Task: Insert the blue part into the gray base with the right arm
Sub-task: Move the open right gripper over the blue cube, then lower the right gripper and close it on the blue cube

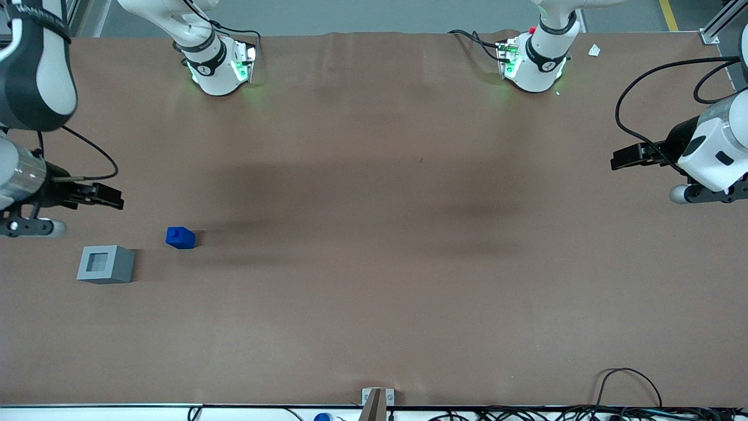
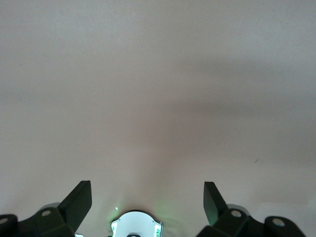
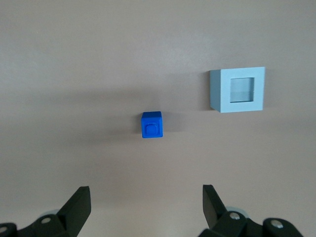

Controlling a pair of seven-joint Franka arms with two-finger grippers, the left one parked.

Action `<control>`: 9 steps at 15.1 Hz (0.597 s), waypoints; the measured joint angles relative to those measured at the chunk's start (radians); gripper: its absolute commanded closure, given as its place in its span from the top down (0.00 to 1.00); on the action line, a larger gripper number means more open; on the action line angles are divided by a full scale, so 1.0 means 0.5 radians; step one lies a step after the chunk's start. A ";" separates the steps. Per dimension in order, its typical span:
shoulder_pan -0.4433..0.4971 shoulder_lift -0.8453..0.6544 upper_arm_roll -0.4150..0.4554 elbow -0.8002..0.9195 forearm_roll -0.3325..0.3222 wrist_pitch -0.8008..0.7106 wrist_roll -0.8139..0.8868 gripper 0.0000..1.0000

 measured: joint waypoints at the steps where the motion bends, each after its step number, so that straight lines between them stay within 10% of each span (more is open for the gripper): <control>1: -0.002 0.036 0.000 -0.028 0.015 0.051 -0.006 1.00; 9: -0.029 0.153 0.000 -0.411 0.114 0.499 -0.021 0.99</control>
